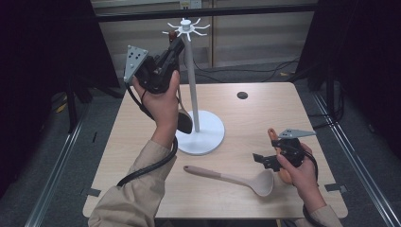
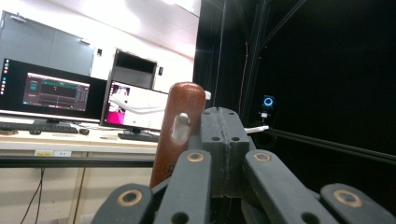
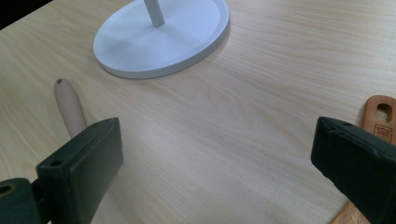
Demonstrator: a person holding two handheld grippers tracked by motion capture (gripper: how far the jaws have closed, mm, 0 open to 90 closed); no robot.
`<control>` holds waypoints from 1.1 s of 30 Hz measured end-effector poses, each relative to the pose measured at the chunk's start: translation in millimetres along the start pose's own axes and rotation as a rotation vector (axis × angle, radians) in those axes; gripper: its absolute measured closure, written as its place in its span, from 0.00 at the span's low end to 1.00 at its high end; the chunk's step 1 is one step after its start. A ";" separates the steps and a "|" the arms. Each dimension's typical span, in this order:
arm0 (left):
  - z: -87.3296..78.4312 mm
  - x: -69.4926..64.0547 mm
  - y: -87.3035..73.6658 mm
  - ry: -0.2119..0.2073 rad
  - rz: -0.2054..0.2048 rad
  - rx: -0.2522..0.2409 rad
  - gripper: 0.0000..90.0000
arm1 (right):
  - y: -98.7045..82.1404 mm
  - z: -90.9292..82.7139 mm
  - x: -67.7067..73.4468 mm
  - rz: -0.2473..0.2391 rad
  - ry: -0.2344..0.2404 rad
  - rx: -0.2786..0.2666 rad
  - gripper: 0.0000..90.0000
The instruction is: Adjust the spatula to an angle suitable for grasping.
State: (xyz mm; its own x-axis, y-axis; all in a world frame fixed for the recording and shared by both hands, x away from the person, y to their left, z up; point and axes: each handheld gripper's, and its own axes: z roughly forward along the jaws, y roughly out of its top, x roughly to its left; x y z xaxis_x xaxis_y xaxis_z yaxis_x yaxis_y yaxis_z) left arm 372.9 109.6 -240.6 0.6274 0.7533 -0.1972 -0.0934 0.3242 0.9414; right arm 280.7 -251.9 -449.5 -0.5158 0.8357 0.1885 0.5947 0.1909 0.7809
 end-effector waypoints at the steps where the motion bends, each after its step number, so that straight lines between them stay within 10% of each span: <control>1: 0.0 0.0 0.0 0.000 0.000 0.000 1.00 | 0.0 0.0 0.0 0.000 0.000 0.000 0.02; 33: -24.2 8.3 -14.0 -0.028 -0.011 0.041 0.94 | 1.9 0.3 2.9 -0.014 0.010 -0.009 0.02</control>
State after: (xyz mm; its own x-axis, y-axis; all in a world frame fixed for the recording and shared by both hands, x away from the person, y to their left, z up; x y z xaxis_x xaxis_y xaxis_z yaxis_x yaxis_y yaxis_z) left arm 360.7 125.2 -262.1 0.6496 0.7334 -0.2003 -0.0550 0.3081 0.9498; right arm 280.5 -248.9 -447.7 -0.5300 0.8279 0.1838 0.5821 0.1976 0.7888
